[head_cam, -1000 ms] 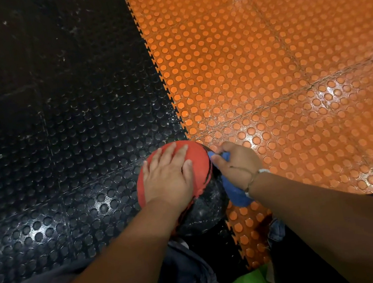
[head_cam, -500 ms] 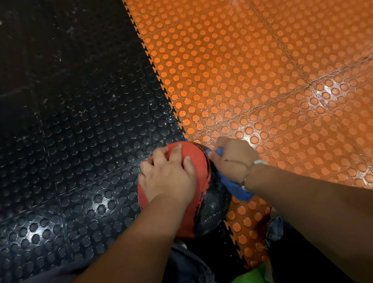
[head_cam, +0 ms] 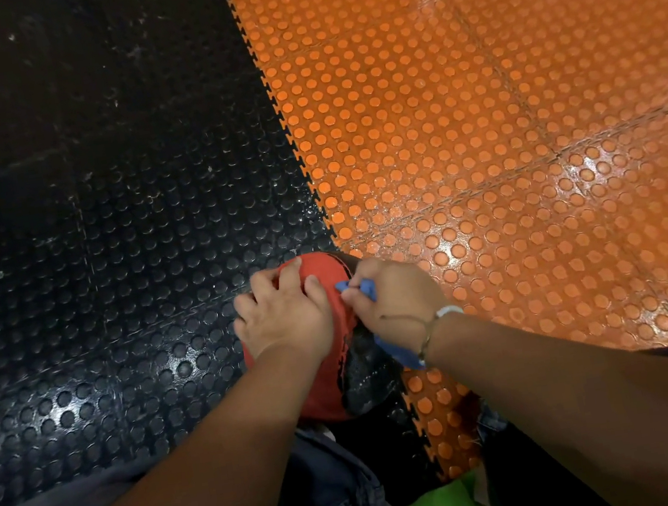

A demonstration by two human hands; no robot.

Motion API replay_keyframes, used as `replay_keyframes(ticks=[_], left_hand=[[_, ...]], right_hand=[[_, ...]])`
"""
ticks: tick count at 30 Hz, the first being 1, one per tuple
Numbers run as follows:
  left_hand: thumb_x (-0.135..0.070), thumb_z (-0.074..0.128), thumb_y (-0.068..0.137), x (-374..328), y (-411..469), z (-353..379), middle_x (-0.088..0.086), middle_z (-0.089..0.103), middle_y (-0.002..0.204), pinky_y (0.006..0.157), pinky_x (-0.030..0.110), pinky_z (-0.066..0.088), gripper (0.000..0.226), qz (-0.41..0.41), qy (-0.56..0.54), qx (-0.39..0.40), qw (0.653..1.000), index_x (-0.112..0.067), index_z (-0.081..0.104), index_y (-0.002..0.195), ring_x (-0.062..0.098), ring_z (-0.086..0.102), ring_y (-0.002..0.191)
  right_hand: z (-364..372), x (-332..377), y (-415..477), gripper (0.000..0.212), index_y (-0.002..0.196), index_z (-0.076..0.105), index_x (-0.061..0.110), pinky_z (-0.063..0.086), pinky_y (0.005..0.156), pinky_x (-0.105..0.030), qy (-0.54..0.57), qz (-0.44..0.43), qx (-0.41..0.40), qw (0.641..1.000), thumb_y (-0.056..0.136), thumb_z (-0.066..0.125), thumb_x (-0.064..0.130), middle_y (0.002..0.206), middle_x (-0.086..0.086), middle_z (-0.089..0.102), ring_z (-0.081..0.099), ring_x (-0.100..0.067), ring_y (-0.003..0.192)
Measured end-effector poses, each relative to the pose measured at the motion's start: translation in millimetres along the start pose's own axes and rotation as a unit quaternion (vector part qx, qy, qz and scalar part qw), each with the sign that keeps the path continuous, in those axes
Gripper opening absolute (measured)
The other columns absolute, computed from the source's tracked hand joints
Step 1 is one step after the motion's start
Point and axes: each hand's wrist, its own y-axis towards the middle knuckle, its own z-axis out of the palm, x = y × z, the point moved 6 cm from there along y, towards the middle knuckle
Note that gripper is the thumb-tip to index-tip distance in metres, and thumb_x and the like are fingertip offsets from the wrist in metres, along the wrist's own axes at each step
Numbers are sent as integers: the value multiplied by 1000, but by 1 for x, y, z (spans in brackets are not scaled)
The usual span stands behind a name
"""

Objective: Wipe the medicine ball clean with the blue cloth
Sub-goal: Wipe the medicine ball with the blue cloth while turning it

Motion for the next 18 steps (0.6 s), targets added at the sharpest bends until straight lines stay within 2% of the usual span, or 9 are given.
replay_keyframes(ticks=[2,4,5,7,9,12,14,17,18], left_hand=[[-43,29,98,-2,0,-2,-3,31,146,109,44,20,47,30,8,-15,999,-33,35,144,26,25,132],[-37,26,99,-10,0,-2,-8,20,155,116,45,5,48,106,14,-8,994,-27,33,145,20,9,144],[-35,24,100,-13,0,0,-11,15,157,117,45,1,48,140,8,5,990,-28,32,146,16,3,146],[-32,23,100,-16,2,4,-15,15,158,119,44,3,47,161,-13,32,986,-32,30,147,13,4,146],[-32,24,100,-13,8,5,-16,21,156,118,44,11,47,134,-37,40,990,-35,31,146,13,12,145],[-31,25,99,-7,20,4,-13,28,154,116,45,19,47,90,-76,40,992,-36,35,144,14,20,143],[-31,25,99,0,28,2,-12,29,154,115,45,21,47,61,-100,44,992,-35,37,144,15,22,142],[-32,22,99,4,26,1,-12,27,154,114,47,24,47,13,-112,49,992,-35,35,145,19,23,141],[-32,22,99,3,23,1,-12,27,154,113,48,25,48,0,-111,46,993,-35,34,145,20,23,141]], right_hand=[[-3,-15,7,18,90,54,20,32,57,-21,18,53,13,998,94,48,36,78,3,53,51,-16,75],[-6,-31,12,19,89,54,18,37,64,-23,13,100,5,995,94,49,36,79,0,54,56,-22,80],[-5,-32,11,20,90,55,18,38,66,-24,3,105,-1,994,94,48,36,79,-1,54,56,-23,80],[-2,-25,5,20,94,56,18,38,67,-25,-23,71,-27,997,95,46,36,81,1,55,53,-20,79],[0,-12,-4,20,95,57,20,39,67,-26,-26,6,-58,998,94,46,37,86,3,56,52,-17,82],[5,2,-9,20,95,60,20,40,70,-27,-22,-69,-51,996,92,50,37,92,1,62,54,-19,87],[2,-4,-1,21,96,60,22,40,69,-25,-33,-37,-28,998,93,49,39,91,3,61,53,-17,85],[-7,-32,10,22,89,56,20,39,66,-24,5,101,1,995,95,45,39,73,6,54,54,-18,76],[-8,-34,10,22,86,55,20,40,66,-24,10,116,-1,993,95,45,38,71,6,53,56,-19,77]])
